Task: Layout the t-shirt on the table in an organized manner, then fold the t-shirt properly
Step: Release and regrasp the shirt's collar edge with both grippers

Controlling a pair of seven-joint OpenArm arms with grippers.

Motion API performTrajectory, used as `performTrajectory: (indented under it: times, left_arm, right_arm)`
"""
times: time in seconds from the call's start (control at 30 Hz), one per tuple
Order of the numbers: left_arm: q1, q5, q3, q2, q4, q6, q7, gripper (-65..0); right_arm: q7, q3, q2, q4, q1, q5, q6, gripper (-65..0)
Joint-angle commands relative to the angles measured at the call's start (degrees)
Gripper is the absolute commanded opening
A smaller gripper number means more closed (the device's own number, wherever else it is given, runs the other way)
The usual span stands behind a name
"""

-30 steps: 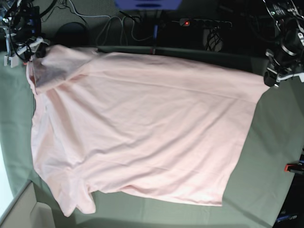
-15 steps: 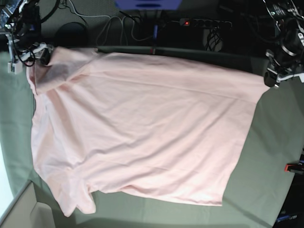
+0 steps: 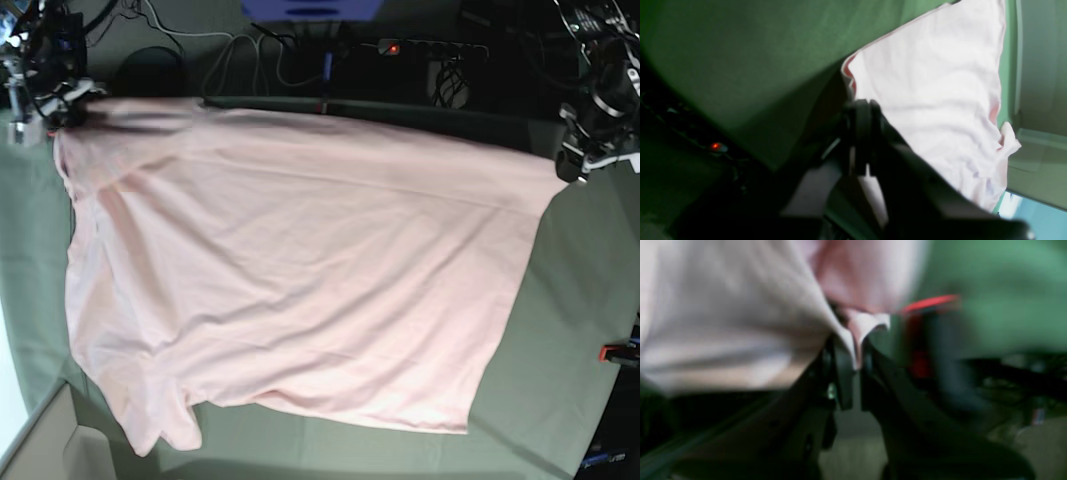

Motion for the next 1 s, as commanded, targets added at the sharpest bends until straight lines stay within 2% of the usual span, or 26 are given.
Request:
performTrajectory:
  times: [0.0, 0.1, 0.27, 0.5, 0.83, 0.97]
  left_arm:
    - [-0.1, -1.4, -0.5, -0.7, 0.9, 0.1, -0.6, -64.8]
    - [0.0, -1.4, -0.4, -0.7, 1.0, 0.1, -0.5, -64.8]
    - [0.3, -1.7, -0.5, -0.7, 1.6, 0.1, -0.5, -64.8]
    - [0.4, -1.8, -0.6, -0.7, 1.7, 0.1, -0.5, -64.8]
    - [1.5, -1.9, -4.2, -0.8, 6.3, 0.0, -0.5, -64.8]
    - [1.5, -1.9, -4.1, -0.7, 7.3, 0.0, -0.5, -64.8]
  right_arm:
    - [1.0, 2.1, -0.2, 2.6, -0.2, 0.6, 0.2, -65.0]
    - [0.7, 6.9, -2.4, 7.6, -0.2, 0.5, 0.2, -65.0]
    - [0.7, 11.0, -5.3, 12.6, -1.1, 0.4, 0.2, -65.0]
    - [0.7, 11.0, -10.4, 19.6, -5.4, 0.4, 0.2, -65.0]
    - [0.6, -3.1, -10.9, 20.1, -12.1, 0.3, 0.2, -65.0]
    - [0.6, -4.9, -11.0, 20.1, -12.7, 0.3, 0.2, -65.0]
